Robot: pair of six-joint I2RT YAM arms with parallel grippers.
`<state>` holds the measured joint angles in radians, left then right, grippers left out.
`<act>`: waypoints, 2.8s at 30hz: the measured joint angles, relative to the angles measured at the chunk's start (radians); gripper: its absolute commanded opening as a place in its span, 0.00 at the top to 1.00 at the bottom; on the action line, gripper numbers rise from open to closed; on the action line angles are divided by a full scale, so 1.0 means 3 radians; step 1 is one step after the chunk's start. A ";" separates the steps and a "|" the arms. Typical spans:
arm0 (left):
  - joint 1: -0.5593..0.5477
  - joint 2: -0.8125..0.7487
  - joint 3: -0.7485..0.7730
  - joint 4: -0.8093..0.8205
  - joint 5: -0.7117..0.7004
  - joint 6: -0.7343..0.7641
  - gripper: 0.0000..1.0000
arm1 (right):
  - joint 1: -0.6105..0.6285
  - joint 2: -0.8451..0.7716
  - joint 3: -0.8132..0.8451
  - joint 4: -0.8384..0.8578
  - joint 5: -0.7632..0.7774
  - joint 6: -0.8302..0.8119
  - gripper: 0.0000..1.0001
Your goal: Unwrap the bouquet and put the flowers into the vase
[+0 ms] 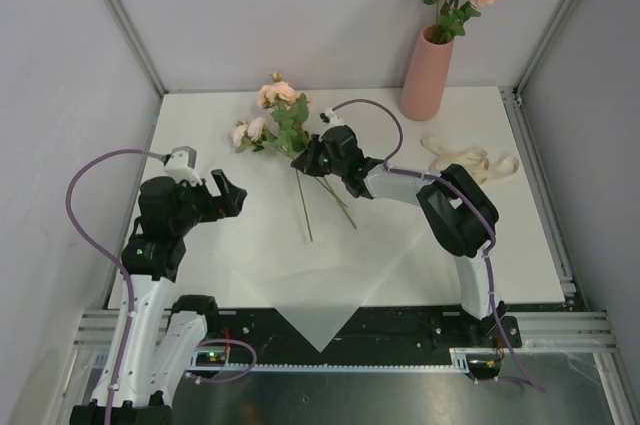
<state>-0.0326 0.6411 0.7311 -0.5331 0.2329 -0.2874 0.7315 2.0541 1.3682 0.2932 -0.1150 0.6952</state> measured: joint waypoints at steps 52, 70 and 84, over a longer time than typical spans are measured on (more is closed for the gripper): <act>-0.0577 0.3384 -0.0156 0.3101 0.0373 -0.1985 0.36 | -0.0161 -0.0515 -0.0561 0.0420 -0.1083 0.0994 1.00; -0.0585 0.1858 -0.0039 0.2221 0.0370 -0.1621 0.01 | -0.0763 -0.1731 -0.0590 0.0359 -0.0379 -0.0393 1.00; -0.0572 0.1027 0.0231 0.1068 0.0135 -0.0647 0.00 | -0.1382 -0.2026 -0.0746 0.1244 -0.0179 -0.1397 1.00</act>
<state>-0.2043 0.9493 0.8005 -0.2127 0.2733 -0.4816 0.3168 1.4464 1.1442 0.6662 -0.1688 0.2760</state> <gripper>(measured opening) 0.995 0.029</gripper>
